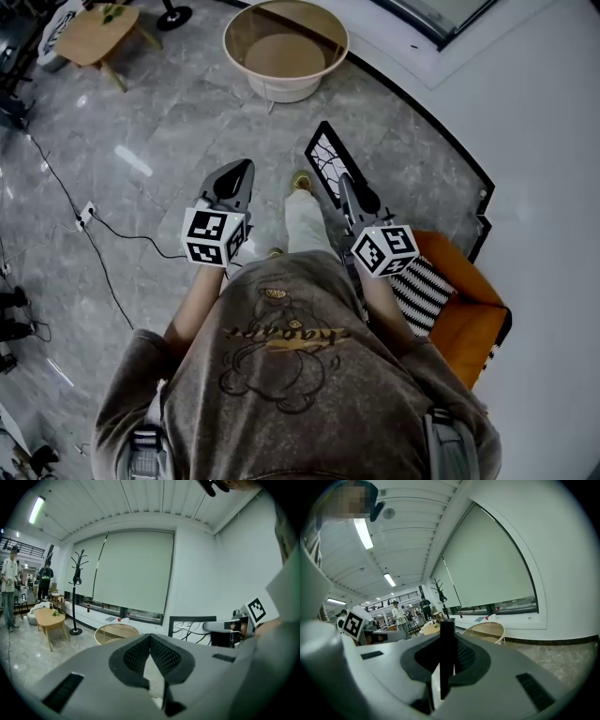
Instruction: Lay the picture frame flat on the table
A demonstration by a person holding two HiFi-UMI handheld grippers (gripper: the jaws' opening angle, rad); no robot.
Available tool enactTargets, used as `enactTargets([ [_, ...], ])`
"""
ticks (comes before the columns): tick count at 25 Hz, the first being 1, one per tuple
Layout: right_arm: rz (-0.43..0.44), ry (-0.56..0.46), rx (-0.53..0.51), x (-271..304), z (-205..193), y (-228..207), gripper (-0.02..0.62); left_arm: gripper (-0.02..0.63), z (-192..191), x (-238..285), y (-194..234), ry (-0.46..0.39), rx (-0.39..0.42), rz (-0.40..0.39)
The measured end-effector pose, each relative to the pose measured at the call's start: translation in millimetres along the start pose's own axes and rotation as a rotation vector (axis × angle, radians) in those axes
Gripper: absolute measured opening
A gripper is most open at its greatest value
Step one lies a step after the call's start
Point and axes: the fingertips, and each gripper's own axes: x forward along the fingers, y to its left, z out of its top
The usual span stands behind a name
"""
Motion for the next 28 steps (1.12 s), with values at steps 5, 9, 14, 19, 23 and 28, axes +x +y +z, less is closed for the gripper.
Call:
enactTargets([
  [5,-0.003,0.004,0.008,20.0,2.9,-11.0,0.048,0.017,1.6,21.1,9.9,0.009,-0.011,-0.008],
  [9,-0.015,0.003,0.008,37.3,8.5,-25.4,0.048,0.018,7.1,41.9,19.7,0.009,-0.013,-0.014],
  [14,-0.019,0.001,0.013,57.9,17.7,-42.6,0.048,0.018,13.4,69.9,29.0,0.015,-0.01,-0.026],
  [19,-0.019,0.011,0.022,84.2,32.6,-61.9,0.048,0.018,22.0,103.0,41.6,0.037,-0.032,-0.029],
  [23,-0.016,0.023,0.032,105.2,43.6,-74.1,0.048,0.018,33.4,126.5,50.9,0.048,-0.039,-0.029],
  [28,-0.006,0.03,0.039,132.6,58.5,-89.2,0.048,0.018,48.5,155.5,63.2,0.058,-0.044,-0.025],
])
